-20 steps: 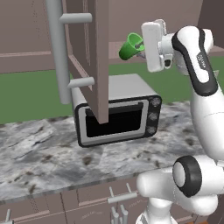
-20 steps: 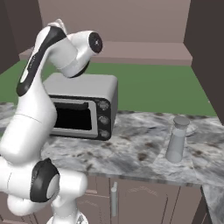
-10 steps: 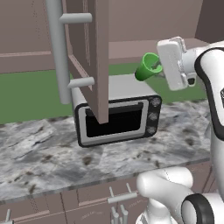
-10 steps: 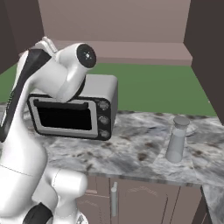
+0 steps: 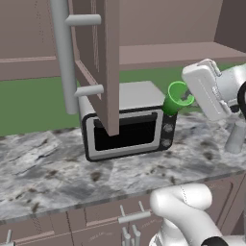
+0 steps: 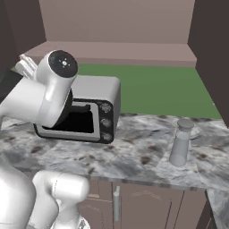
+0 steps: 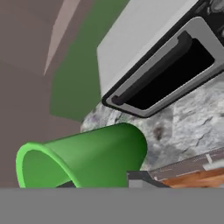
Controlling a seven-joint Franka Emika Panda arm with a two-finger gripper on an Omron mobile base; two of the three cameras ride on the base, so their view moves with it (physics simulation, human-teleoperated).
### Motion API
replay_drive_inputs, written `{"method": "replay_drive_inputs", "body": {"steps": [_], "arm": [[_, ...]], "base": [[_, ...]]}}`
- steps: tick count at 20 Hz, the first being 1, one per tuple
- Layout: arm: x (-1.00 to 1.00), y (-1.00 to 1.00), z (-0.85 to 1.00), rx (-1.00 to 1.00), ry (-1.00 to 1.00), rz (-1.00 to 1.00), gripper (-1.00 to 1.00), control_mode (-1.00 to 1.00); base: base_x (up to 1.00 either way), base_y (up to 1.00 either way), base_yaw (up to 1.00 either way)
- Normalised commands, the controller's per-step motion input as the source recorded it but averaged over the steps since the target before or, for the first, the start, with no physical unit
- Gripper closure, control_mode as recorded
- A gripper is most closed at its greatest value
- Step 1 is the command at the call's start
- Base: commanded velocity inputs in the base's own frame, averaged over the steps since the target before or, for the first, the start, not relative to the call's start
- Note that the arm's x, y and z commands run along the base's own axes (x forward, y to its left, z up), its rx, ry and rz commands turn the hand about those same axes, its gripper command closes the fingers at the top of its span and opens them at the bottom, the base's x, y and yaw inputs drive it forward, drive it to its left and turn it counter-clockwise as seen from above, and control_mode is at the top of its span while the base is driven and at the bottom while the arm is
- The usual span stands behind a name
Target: There is a tray on the dining counter. Grab the cup, mug, and pitcher and place them on the tray. The pitcher may be placed next to the tray if it cannot fit the tray.
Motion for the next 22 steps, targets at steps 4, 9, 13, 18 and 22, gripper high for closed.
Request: {"method": "replay_drive_inputs", "body": {"steps": [4,9,13,18,22], "arm": [[-0.17,0.0,0.0,-0.04,0.3,0.0,1.0,-1.0],[0.15,0.0,0.0,-0.01,0.19,0.0,1.0,-1.0],[0.14,-0.04,-0.09,-0.01,0.23,0.0,1.0,-1.0],[0.0,-0.01,-0.21,-0.01,0.31,0.0,1.0,-1.0],[-0.1,0.0,-0.29,0.0,0.17,0.0,1.0,-1.0]], "base": [[0.0,0.0,0.0],[0.0,0.0,0.0],[0.0,0.0,0.0],[0.0,0.0,0.0],[0.0,0.0,0.0]]}}
